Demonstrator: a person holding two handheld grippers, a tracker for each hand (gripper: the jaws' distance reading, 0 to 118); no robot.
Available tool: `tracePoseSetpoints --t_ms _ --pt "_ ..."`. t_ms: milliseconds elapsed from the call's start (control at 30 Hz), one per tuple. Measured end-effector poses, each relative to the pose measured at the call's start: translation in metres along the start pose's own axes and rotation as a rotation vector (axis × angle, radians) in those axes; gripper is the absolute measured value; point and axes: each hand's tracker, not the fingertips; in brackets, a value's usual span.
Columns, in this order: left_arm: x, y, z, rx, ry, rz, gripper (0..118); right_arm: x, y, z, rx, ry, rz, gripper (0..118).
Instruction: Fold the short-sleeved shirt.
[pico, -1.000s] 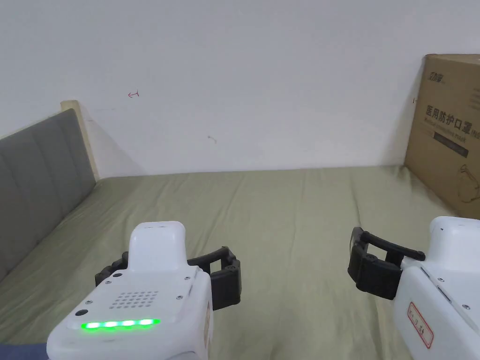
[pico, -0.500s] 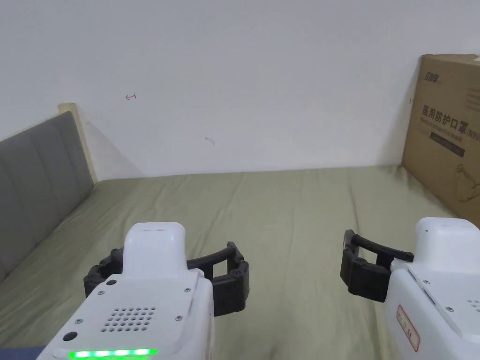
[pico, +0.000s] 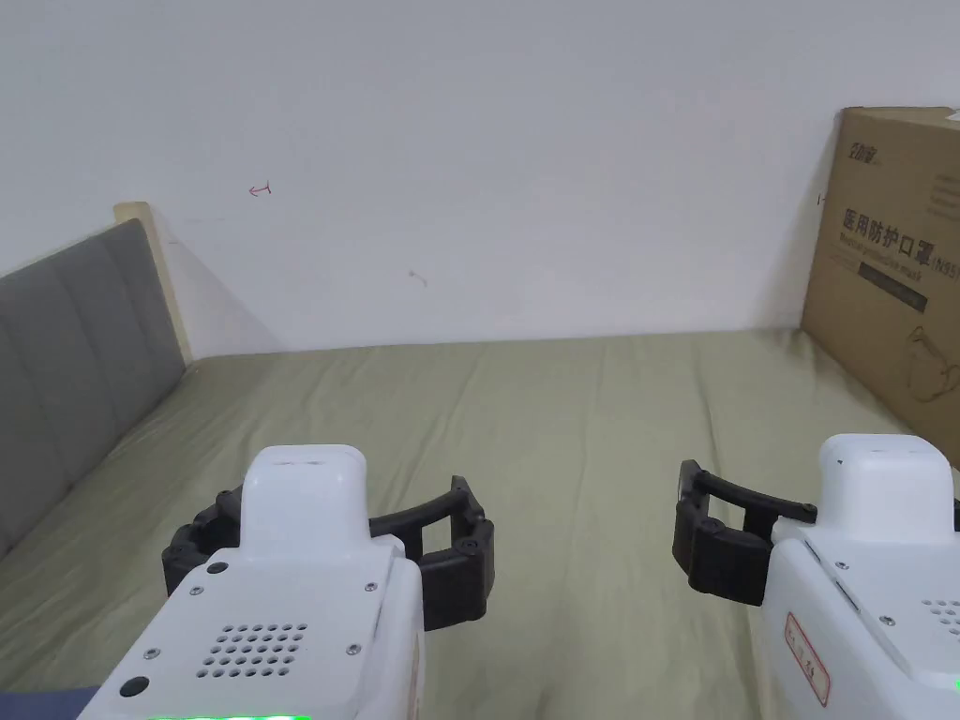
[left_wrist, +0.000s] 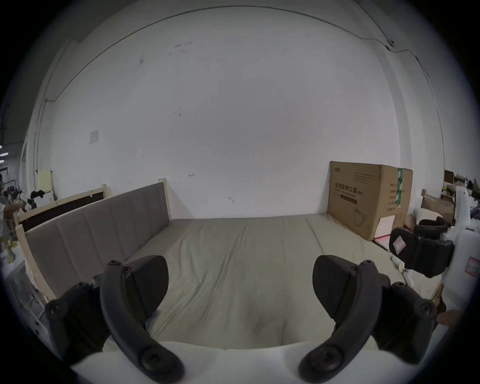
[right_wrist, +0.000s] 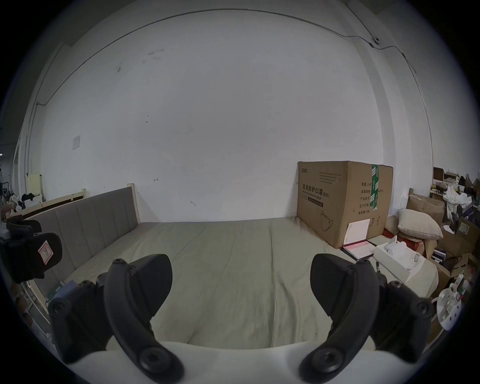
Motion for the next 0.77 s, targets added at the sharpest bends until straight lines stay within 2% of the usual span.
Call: tracePoseSetpoints --t_ms 167,333,500,767 --pt "-0.0001 0.0019 -0.0008 -0.007 0.022 -0.024 113 -0.0006 0.0012 0.0008 0.009 -0.001 0.008 109" --pt "-0.0031 0.0019 -0.0003 -0.026 0.001 0.009 114 0.0001 0.0018 0.0009 0.010 -0.001 0.003 109" --pt "0.0004 -0.0015 -0.0009 -0.017 0.040 -0.032 114 0.0001 0.0012 0.0005 0.008 0.000 0.012 109" --pt "-0.0025 0.0002 -0.0028 -0.032 0.014 -0.012 114 -0.0016 0.0009 0.0005 0.005 0.002 0.018 109"
